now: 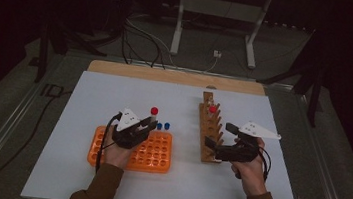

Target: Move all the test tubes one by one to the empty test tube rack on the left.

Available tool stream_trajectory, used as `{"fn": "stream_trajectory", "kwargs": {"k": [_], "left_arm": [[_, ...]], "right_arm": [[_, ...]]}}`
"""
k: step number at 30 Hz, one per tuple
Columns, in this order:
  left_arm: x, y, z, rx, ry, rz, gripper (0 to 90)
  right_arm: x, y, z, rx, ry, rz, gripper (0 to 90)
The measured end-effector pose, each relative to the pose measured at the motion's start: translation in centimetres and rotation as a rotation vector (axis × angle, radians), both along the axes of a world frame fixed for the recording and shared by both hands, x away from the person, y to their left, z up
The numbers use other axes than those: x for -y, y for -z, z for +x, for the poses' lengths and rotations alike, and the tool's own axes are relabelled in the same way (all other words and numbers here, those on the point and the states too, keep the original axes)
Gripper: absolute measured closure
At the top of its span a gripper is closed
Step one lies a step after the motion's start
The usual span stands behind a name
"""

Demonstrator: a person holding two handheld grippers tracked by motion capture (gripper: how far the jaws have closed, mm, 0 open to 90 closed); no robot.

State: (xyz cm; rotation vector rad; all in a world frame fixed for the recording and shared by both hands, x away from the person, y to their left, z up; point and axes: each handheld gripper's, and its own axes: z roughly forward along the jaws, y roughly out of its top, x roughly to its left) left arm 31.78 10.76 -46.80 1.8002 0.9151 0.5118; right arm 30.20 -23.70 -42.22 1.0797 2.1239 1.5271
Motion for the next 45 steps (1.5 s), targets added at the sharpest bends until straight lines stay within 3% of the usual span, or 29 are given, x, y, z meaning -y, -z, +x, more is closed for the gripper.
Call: {"fn": "stream_trajectory", "kwargs": {"k": [8,17,24,28,34,39,45], "left_arm": [[0.5,0.7,0.3,-0.131,0.002,0.113,75.6],[0.8,0.9,0.6,-0.200,0.005,0.183,76.0],[1.0,1.0,0.5,-0.211,0.008,0.210,75.6],[0.8,0.9,0.4,-0.207,0.014,0.186,73.8],[-0.1,0.8,0.3,-0.197,0.030,0.105,63.0],[-0.7,0.5,0.3,-0.196,0.058,0.037,50.6],[-1.4,-0.1,-0.1,-0.161,0.052,-0.040,27.8]], "right_arm": [[0.0,0.1,-0.2,0.006,-0.008,-0.019,0.1],[-0.3,0.4,-0.1,-0.002,-0.019,-0.036,0.1],[-0.4,0.5,0.0,-0.008,-0.020,-0.043,0.1],[-0.4,0.6,0.0,-0.009,-0.020,-0.042,0.1],[-0.5,0.6,0.2,-0.008,-0.019,-0.041,0.1],[-0.4,0.5,0.3,-0.010,-0.014,-0.042,0.1],[-0.4,0.3,0.6,-0.003,-0.006,-0.049,0.1]]}}
